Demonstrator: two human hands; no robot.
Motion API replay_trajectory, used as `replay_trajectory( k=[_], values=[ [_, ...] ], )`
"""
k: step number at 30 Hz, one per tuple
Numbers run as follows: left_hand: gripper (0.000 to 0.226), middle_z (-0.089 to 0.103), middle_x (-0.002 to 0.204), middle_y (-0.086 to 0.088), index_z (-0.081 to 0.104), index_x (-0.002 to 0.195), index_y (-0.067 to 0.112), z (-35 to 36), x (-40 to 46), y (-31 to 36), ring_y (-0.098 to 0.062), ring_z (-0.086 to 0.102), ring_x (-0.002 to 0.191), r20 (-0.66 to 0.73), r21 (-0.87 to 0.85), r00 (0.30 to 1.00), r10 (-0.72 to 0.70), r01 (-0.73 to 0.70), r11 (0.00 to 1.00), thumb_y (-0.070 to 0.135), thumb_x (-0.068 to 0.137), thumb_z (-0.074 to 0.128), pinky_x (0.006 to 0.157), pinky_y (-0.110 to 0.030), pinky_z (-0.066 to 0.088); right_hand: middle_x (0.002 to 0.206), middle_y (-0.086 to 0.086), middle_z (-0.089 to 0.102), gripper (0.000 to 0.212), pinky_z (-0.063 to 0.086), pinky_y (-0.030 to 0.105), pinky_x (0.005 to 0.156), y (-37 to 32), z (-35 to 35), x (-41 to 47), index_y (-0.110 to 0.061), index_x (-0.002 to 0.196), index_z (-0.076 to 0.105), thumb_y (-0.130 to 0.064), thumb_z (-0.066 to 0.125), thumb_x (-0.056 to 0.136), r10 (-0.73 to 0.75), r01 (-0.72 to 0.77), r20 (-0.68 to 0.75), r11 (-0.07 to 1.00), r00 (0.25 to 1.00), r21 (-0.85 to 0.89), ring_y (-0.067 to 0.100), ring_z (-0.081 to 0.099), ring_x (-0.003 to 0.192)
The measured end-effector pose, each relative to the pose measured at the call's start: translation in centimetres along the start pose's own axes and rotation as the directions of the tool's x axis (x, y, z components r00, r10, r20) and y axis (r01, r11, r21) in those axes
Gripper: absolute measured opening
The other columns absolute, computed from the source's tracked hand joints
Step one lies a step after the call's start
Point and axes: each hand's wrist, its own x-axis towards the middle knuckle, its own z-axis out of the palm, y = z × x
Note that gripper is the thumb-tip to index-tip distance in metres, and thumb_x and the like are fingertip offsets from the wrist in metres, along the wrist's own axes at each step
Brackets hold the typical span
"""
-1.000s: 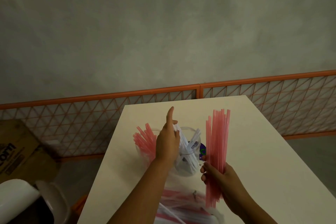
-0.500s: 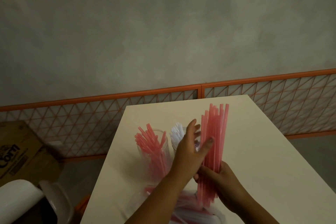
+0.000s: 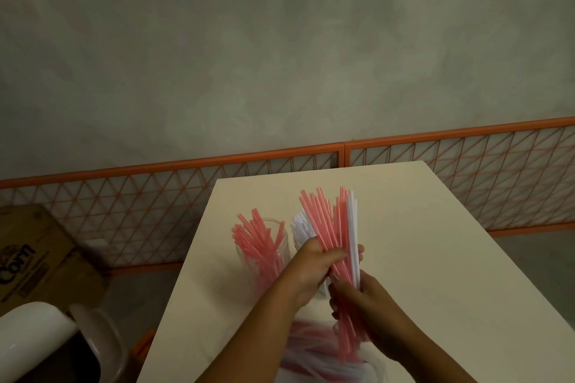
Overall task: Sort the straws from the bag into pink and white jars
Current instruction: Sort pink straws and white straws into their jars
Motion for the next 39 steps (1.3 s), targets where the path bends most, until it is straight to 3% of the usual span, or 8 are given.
replay_trajectory(
  k=[4, 8, 11, 14, 18, 26, 32, 39],
  values=[
    [0.022, 0.074, 0.097, -0.006, 0.067, 0.102, 0.013, -0.8, 0.1, -0.1, -0.022, 0.068, 0.098, 0.048, -0.088, 0.999, -0.018, 0.022, 0.996, 0.003, 0.091, 0.05, 0.093, -0.037, 0.051, 0.068, 0.008, 0.062, 0.04, 0.054, 0.029, 0.063, 0.0, -0.1, 0.0, 0.0, 0.101, 0.058, -0.036, 0.042, 0.094, 0.036, -0.035, -0.026, 0.999, 0.999, 0.04, 0.018, 0.059, 0.061],
    [0.021, 0.069, 0.098, -0.012, 0.064, 0.108, 0.004, -1.0, 0.0, -0.3, -0.025, 0.067, 0.093, 0.015, -0.086, 0.999, -0.04, 0.041, 0.995, 0.004, 0.089, 0.056, 0.087, -0.036, 0.054, 0.074, 0.012, 0.069, 0.041, 0.056, 0.03, 0.062, 0.0, -0.2, -0.1, 0.002, 0.101, 0.061, -0.032, 0.04, 0.095, 0.04, -0.039, -0.01, 0.993, 0.999, 0.11, 0.023, 0.067, 0.065],
    [0.014, 0.069, 0.091, -0.006, 0.065, 0.1, 0.012, -1.2, -0.2, -0.3, -0.021, 0.067, 0.091, 0.0, -0.041, 0.999, -0.033, 0.033, 0.999, 0.006, 0.087, 0.059, 0.088, -0.035, 0.053, 0.088, 0.021, 0.072, 0.042, 0.058, 0.031, 0.066, -0.2, -0.2, -0.1, 0.003, 0.103, 0.063, -0.031, 0.04, 0.094, 0.05, -0.053, 0.023, 0.989, 0.998, 0.137, 0.034, 0.071, 0.08],
    [0.012, 0.068, 0.086, -0.003, 0.065, 0.095, 0.016, -1.7, -0.4, -0.4, -0.016, 0.067, 0.083, 0.006, -0.01, 0.999, -0.033, 0.033, 0.999, 0.008, 0.086, 0.061, 0.077, -0.03, 0.056, 0.097, 0.024, 0.071, 0.044, 0.059, 0.034, 0.07, -0.4, 0.0, 0.0, 0.003, 0.107, 0.063, -0.032, 0.041, 0.093, 0.075, -0.085, 0.062, 0.982, 0.995, 0.167, 0.038, 0.069, 0.09],
    [0.012, 0.069, 0.087, -0.005, 0.065, 0.091, 0.02, -2.4, -0.6, -0.7, -0.024, 0.068, 0.086, -0.019, 0.053, 0.999, -0.041, 0.042, 0.998, 0.011, 0.083, 0.066, 0.086, -0.046, 0.055, 0.1, 0.025, 0.07, 0.046, 0.059, 0.036, 0.073, -0.4, 0.4, 0.2, 0.004, 0.109, 0.063, -0.032, 0.039, 0.094, 0.072, -0.093, 0.109, 0.974, 0.992, 0.206, 0.04, 0.068, 0.093],
    [0.019, 0.071, 0.094, -0.007, 0.066, 0.094, 0.02, -3.7, -0.8, -1.4, -0.027, 0.067, 0.094, -0.116, -0.045, 0.993, -0.033, 0.028, 0.999, 0.008, 0.081, 0.068, 0.092, -0.049, 0.051, 0.094, 0.018, 0.074, 0.043, 0.058, 0.041, 0.079, 0.3, 1.9, 1.4, -0.007, 0.106, 0.064, -0.04, 0.046, 0.086, 0.084, -0.084, 0.008, 0.993, 0.996, 0.081, 0.034, 0.07, 0.088],
    [0.021, 0.07, 0.092, -0.004, 0.064, 0.09, 0.022, -4.6, -1.1, -1.6, -0.021, 0.068, 0.091, -0.133, -0.112, 0.991, -0.012, -0.003, 0.994, 0.004, 0.081, 0.067, 0.084, -0.035, 0.055, 0.083, 0.015, 0.074, 0.032, 0.058, 0.028, 0.063, 0.6, 3.0, 2.2, -0.005, 0.103, 0.063, -0.03, 0.053, 0.087, 0.091, -0.088, -0.055, 0.995, 0.994, 0.045, 0.027, 0.072, 0.075],
    [0.019, 0.071, 0.096, -0.008, 0.065, 0.089, 0.018, -5.4, -1.3, -1.6, -0.025, 0.068, 0.093, -0.171, -0.158, 0.984, -0.038, 0.011, 0.987, 0.005, 0.077, 0.071, 0.088, -0.04, 0.055, 0.073, 0.011, 0.074, 0.021, 0.057, 0.026, 0.057, 0.4, 3.4, 2.6, -0.004, 0.098, 0.063, -0.021, 0.06, 0.086, 0.084, -0.081, -0.061, 0.996, 0.995, 0.046, 0.022, 0.072, 0.067]
  ],
)
